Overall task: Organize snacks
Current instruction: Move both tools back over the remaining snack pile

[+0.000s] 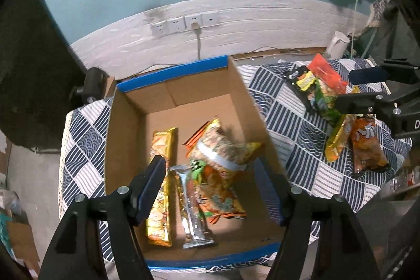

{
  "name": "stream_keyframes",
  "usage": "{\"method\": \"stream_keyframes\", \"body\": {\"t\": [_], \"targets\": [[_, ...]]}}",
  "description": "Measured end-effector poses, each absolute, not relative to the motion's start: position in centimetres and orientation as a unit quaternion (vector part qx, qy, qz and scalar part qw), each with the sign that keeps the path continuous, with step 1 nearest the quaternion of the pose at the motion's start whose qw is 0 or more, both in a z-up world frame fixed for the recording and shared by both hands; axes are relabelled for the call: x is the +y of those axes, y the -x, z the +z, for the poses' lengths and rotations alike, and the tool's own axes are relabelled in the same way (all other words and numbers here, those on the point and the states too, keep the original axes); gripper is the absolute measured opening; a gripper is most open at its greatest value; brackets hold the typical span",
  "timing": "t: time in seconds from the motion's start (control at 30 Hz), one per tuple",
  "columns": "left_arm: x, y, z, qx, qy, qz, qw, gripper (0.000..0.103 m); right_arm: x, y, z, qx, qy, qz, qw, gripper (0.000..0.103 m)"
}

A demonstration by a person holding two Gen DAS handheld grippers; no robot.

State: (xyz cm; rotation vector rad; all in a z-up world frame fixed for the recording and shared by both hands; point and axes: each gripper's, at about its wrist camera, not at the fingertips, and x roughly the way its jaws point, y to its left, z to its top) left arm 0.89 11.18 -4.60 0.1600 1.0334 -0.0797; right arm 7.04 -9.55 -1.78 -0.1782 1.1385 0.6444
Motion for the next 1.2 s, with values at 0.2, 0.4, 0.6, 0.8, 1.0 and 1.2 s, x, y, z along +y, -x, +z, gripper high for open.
{"method": "stream_keyframes", "body": {"t": [0.2,0.4,0.6,0.8,1.0,1.2], "targets": [[8.5,-0.6,-3.9,0.483,-0.098,-0.058,0.868,0.075,-13.6,-6.7,-1.1,0.530,0.063,0.275,0.800,0.077],[6.3,-0.4,-3.7,0.480,-0.117,-0.076,0.866,0.075,-17.1,-6.0,-0.7,0.521,0.069,0.249,0.813,0.077],[3.9,-0.5,-3.9,0.483,-0.131,-0.092,0.861,0.075,-20.7,-5.4,-1.3,0.525,0.061,0.229,0.817,0.079],[0.8,-0.7,-5.0,0.486,-0.158,-0.113,0.852,0.075,-23.7,-5.2,-3.5,0.551,0.042,0.201,0.809,0.079],[-1.9,-0.6,-6.4,0.491,-0.183,-0.135,0.841,0.075,-25.7,-4.7,-6.4,0.579,0.025,0.177,0.796,0.079],[-3.1,-0.5,-8.1,0.504,-0.192,-0.150,0.828,0.075,-26.6,-4.4,-8.9,0.605,0.017,0.158,0.780,0.079]]}}
